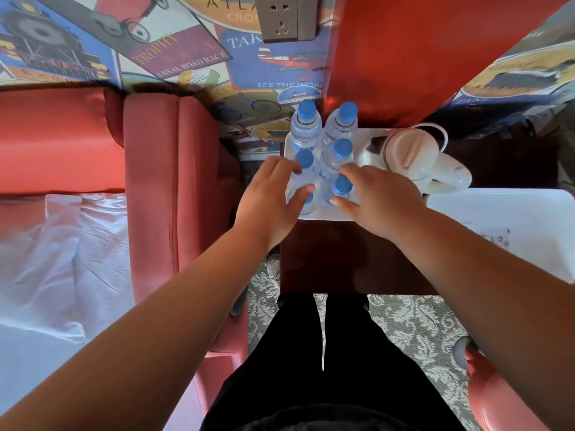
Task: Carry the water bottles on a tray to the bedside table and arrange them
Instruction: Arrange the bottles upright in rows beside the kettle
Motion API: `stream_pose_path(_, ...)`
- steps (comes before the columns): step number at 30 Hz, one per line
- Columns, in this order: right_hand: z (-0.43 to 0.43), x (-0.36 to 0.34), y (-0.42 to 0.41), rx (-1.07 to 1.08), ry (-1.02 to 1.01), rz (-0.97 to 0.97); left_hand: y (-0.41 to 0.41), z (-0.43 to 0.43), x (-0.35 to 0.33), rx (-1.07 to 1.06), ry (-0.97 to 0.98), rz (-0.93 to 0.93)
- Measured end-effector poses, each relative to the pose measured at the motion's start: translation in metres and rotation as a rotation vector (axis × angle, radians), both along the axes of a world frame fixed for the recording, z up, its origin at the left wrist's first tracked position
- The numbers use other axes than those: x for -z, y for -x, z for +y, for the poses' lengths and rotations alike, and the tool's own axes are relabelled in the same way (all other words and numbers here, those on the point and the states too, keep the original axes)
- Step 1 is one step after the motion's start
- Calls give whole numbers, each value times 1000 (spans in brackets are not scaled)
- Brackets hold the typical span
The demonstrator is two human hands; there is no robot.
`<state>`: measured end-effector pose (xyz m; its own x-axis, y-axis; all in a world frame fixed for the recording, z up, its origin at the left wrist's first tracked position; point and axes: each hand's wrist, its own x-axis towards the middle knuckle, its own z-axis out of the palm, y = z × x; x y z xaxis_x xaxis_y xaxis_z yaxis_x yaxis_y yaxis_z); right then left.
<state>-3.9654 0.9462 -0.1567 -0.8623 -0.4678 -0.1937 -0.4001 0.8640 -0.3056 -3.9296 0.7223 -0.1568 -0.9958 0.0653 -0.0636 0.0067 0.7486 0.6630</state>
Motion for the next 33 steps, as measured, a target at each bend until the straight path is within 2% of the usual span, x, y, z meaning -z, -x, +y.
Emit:
stream_pose_path(4, 2, 11, -7, 63, 98, -46, -22, 5, 10, 76, 73, -94)
stream_pose_path(7, 2, 14, -15, 84, 179, -60, -23, 7, 9, 14, 49, -138)
stream_pose_path(12, 6, 17, -38, 52, 129, -27, -32, 11, 4, 55, 71, -129)
stream_pose_path(17, 7, 14, -32, 112, 149, -83, -24, 13, 6, 26, 74, -201)
stream_pose_path(21, 7, 5, -16, 65, 133, -70, -12, 13, 2, 47, 138, -184)
stream_pose_path(26, -1, -9, 21, 262, 183, 60, 27, 12, -13, -108, 85, -47)
stream_pose_path(30, -17, -12, 48, 209, -14, -21, 62, 11, -12, 40, 273, -261)
stream_pose_path(33, -27, -11, 57, 196, -106, -76, 75, 9, -11, 36, 304, -263)
